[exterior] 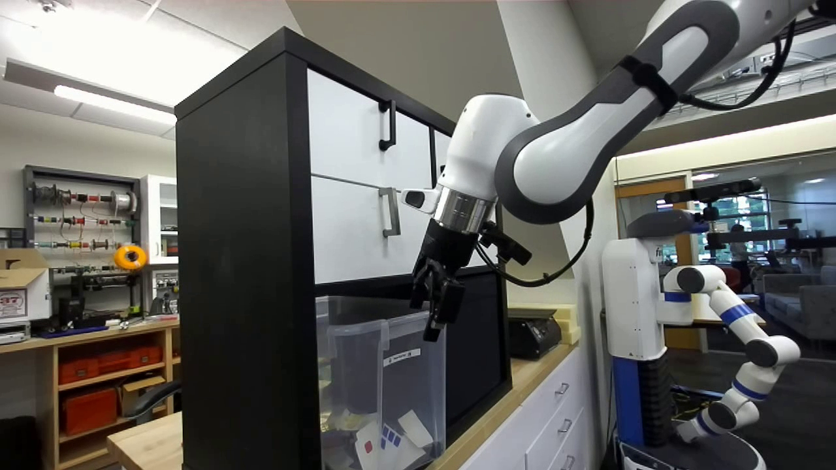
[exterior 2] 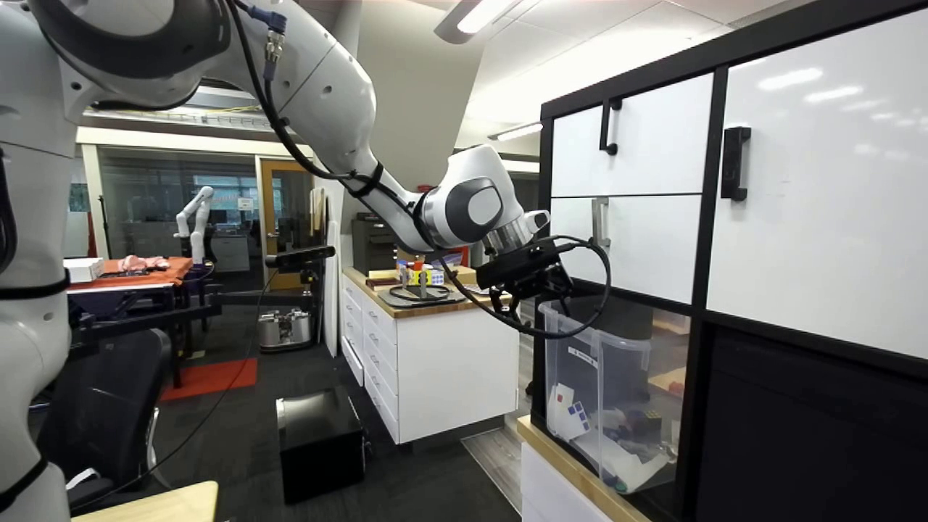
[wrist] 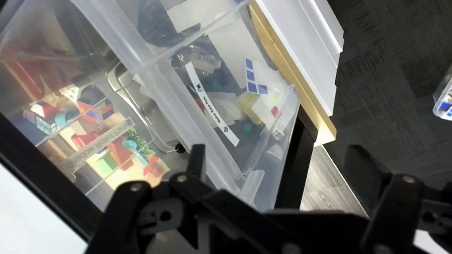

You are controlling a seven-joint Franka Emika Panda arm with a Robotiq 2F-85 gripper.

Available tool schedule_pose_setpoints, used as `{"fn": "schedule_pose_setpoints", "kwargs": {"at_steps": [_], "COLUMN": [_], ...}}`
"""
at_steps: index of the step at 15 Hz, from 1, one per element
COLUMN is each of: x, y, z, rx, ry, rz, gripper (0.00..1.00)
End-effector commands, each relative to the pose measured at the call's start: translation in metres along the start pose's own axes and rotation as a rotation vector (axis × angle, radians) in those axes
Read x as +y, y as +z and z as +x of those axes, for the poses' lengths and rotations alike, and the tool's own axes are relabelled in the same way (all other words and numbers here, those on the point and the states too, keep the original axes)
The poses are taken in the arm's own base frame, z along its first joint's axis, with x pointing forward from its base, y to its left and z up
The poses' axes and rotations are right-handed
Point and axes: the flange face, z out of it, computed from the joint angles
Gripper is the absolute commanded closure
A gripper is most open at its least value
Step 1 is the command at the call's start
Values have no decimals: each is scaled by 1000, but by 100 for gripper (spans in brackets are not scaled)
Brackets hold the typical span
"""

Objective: Pull out the clear storage bin from under the cabinet

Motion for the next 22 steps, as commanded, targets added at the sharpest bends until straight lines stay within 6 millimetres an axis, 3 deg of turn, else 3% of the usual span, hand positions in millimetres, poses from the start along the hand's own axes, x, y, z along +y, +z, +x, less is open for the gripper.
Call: {"fn": "schedule_pose_setpoints", "kwargs": {"at_steps": [1,6,14,21,22], "x": [2,2,16,27,27], "y": [13,27,26,49,53], "z": [-1,4,15,30,30], "rx": [25,60,65,53,51], "ry": [-114,-200,-248,-278,-281], "rz": [-45,-82,-124,-131,-127], "gripper": [0,0,0,0,10]}}
